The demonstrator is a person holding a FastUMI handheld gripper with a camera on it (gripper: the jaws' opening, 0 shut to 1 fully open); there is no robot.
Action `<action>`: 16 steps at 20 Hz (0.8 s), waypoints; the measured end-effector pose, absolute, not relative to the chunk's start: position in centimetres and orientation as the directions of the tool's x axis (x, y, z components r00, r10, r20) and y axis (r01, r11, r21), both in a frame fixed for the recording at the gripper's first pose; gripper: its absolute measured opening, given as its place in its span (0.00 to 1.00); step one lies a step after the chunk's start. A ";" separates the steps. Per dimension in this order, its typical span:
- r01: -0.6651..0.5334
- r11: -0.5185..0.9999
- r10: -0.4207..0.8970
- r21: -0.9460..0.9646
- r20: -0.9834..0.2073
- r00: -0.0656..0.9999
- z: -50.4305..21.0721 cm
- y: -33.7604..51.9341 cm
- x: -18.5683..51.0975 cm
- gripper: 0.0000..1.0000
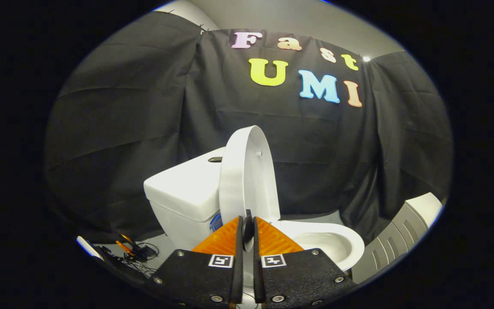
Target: Open the toilet lid.
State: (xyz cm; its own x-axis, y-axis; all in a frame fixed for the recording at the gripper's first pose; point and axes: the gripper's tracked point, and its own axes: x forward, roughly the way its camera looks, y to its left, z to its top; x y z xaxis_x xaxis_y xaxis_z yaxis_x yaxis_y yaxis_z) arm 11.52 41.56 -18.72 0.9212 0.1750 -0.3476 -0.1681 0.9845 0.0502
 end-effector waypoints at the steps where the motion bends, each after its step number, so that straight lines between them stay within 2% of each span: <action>1: -0.181 0.981 0.196 0.075 -0.351 0.916 -18.8 41.7 11.5 0.13; 5: -0.227 0.962 0.269 0.155 -0.354 0.896 -18.5 42.3 10.6 0.38; 8: -0.245 0.953 0.294 0.179 -0.346 0.891 -17.9 41.4 10.1 0.93; 16: -0.274 0.945 0.313 0.178 -0.250 0.916 -11.7 34.6 8.4 0.95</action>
State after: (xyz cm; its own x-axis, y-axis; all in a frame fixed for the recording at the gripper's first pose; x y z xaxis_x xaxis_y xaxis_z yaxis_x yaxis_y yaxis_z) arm 8.40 34.59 -11.71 0.9164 0.3126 -0.2501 -0.2738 0.9451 0.1783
